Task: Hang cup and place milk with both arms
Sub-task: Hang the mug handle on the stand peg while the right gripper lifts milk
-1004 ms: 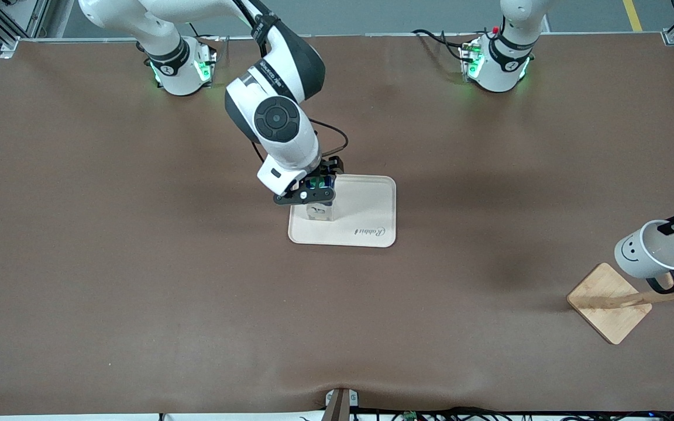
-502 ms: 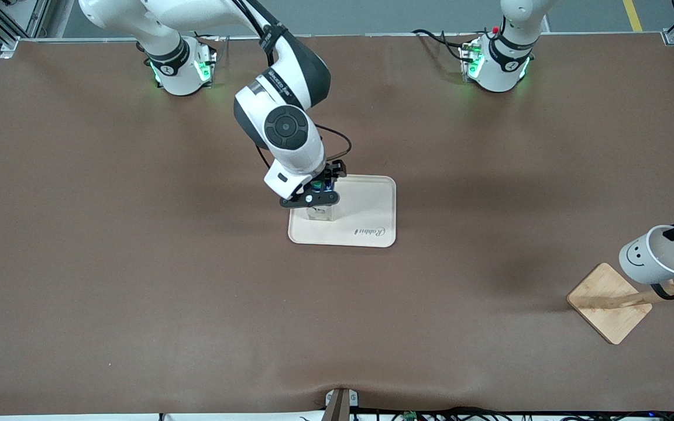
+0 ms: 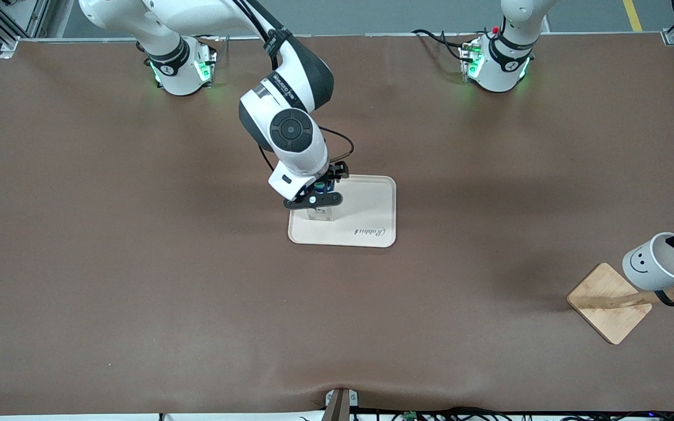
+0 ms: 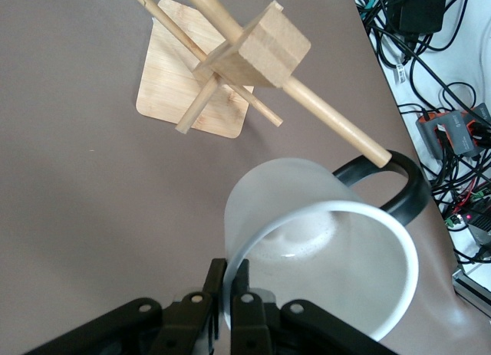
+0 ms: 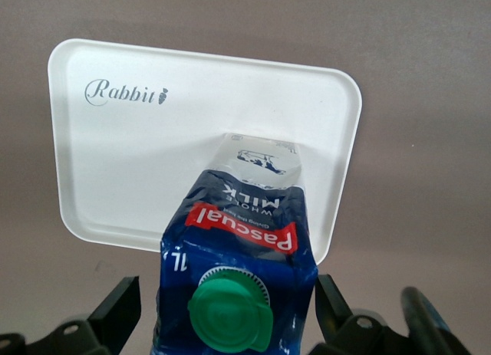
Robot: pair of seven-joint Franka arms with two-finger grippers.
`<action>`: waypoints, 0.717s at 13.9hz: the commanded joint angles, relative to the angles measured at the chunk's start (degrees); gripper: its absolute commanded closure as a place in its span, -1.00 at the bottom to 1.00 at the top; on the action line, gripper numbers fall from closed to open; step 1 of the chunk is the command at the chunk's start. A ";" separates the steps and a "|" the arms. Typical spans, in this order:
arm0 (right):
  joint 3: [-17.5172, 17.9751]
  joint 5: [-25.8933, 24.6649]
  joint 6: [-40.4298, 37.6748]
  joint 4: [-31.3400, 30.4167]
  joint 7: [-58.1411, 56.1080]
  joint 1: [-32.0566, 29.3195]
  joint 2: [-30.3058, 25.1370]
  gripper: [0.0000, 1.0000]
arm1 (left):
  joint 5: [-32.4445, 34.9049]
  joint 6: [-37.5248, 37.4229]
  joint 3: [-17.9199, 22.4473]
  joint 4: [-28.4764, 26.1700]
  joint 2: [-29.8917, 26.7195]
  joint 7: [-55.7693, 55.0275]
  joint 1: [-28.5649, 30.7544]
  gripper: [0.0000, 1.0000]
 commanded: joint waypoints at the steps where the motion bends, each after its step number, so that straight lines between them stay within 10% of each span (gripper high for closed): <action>1: -0.66 -0.39 0.04 0.45 4.46 1.33 0.96 -1.00 | -1.41 0.49 -0.49 1.31 0.76 2.35 1.27 1.00; 4: -0.66 -0.39 1.45 0.01 5.10 1.95 1.58 -0.83 | -2.02 0.66 -0.49 1.83 1.19 2.88 1.89 1.00; 6: -0.66 -0.39 1.01 0.01 5.01 1.95 1.58 0.59 | -2.28 0.58 -0.49 1.92 1.46 2.97 2.06 1.00; 7: -0.66 -0.39 0.92 0.09 4.84 1.86 1.49 0.97 | -2.37 0.58 -0.49 1.92 1.63 3.32 2.58 1.00; 10: -0.74 0.31 0.22 0.71 4.84 0.81 0.96 1.00 | -3.34 0.58 -0.49 1.83 2.25 5.95 4.34 1.00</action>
